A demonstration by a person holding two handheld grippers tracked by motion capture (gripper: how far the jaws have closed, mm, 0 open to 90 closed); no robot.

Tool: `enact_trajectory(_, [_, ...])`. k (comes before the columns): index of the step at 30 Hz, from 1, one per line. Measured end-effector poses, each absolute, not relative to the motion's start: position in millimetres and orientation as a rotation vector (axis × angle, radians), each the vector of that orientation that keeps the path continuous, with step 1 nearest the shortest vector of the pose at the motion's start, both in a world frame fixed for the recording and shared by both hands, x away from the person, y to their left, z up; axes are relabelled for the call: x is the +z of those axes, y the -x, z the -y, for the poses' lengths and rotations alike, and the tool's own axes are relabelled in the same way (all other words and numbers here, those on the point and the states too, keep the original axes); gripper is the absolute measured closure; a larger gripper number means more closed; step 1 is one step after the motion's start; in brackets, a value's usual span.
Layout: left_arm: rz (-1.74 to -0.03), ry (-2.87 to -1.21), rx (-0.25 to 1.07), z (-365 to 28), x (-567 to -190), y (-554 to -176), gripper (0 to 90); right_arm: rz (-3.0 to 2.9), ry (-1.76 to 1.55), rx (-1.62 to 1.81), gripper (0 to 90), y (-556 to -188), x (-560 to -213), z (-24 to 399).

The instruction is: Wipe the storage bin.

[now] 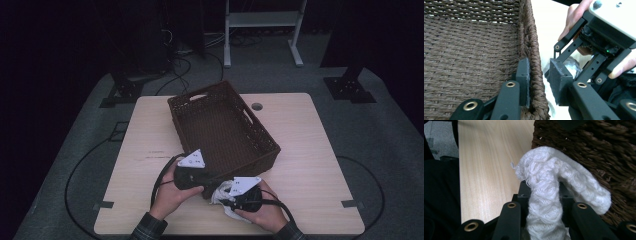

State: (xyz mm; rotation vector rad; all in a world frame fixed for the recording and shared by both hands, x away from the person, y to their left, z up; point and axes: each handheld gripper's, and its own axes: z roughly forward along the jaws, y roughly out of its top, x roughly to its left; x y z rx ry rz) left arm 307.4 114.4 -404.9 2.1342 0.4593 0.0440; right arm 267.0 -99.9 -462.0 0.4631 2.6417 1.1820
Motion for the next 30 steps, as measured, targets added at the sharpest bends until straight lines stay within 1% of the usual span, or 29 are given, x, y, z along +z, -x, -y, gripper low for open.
enact_trajectory(4, [-0.46,-2.123,0.061,-118,-400,-307,61.5,-2.636,-0.476,1.183,70.4,-265,-459,105])
enact_trajectory(8, [-0.465,-2.125,0.077,-123,-396,-306,52.3,-2.626,-0.49,1.178,70.4,-264,-457,112])
enact_trajectory(13, [-0.487,-2.1,0.115,-133,-390,-303,44.5,-2.612,-0.515,1.173,70.4,-262,-456,121])
enact_trajectory(16, [-0.502,-2.098,0.131,-140,-386,-302,42.0,-2.608,-0.541,1.165,70.4,-262,-455,128])
enact_trajectory(21, [-0.528,-2.084,0.171,-157,-382,-300,41.1,-2.588,-0.568,1.165,70.4,-263,-453,138])
enact_trajectory(30, [-0.63,-2.069,0.226,-189,-391,-297,34.5,-2.552,-0.619,1.15,70.4,-263,-450,159])
